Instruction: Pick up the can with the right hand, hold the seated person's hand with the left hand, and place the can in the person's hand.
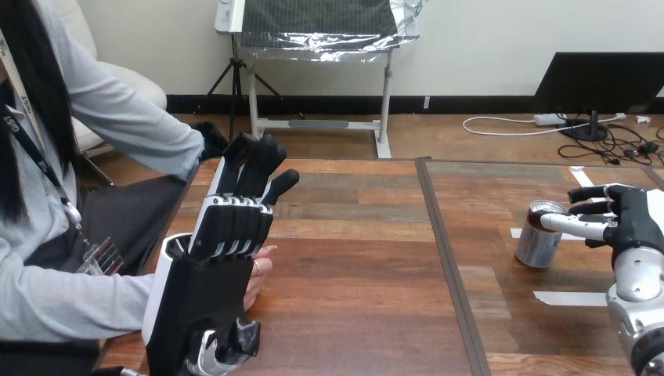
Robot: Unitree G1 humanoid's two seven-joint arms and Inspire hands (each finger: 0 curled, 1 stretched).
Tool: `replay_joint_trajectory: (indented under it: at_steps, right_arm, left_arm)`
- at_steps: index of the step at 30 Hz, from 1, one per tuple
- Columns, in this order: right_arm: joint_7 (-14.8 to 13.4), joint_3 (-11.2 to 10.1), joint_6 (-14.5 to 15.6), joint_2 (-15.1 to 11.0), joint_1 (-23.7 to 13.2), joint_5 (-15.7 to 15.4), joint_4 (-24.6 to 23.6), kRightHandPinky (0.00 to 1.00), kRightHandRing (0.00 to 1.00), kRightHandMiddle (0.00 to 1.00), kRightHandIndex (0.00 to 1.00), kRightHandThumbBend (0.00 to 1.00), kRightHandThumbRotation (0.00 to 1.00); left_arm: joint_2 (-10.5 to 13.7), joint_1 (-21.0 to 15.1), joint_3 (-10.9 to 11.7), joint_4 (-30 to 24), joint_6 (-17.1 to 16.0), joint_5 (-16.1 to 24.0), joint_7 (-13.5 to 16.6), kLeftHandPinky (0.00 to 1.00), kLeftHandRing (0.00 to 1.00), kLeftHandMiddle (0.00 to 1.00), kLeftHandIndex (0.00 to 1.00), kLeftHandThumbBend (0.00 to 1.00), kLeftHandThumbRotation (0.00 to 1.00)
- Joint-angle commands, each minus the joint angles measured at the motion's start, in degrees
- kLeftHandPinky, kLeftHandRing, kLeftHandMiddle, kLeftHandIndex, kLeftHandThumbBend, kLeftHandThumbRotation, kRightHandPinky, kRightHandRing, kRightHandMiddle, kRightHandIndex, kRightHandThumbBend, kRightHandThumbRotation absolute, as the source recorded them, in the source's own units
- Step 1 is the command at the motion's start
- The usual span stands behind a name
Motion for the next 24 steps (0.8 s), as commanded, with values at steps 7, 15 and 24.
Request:
replay_joint_trajectory:
  at_steps: [7, 15, 24]
  right_arm:
    - [-1.64, -0.20, -0.87, 0.44, -5.74, 0.03, -0.63, 0.46, 0.49, 0.51, 0.50, 0.88, 0.00]
    - [-1.60, -0.73, -0.77, 0.45, -5.77, 0.58, -0.68, 0.46, 0.49, 0.51, 0.49, 0.88, 0.00]
    - [-1.72, -1.07, -1.61, 0.45, -5.61, 1.07, -0.82, 0.45, 0.48, 0.50, 0.48, 0.88, 0.00]
  left_arm:
    - [-1.33, -1.13, -0.18, -1.81, -1.83, 2.01, 1.52, 0.90, 0.96, 0.96, 0.96, 0.87, 0.69]
    - [-1.39, -1.26, -0.92, -1.68, -1.23, 1.24, 1.57, 0.89, 0.96, 0.96, 0.97, 0.85, 0.72]
    - [-1.74, -2.35, -0.78, -0.32, -2.91, 0.44, 0.85, 0.90, 0.96, 0.96, 0.97, 0.88, 0.71]
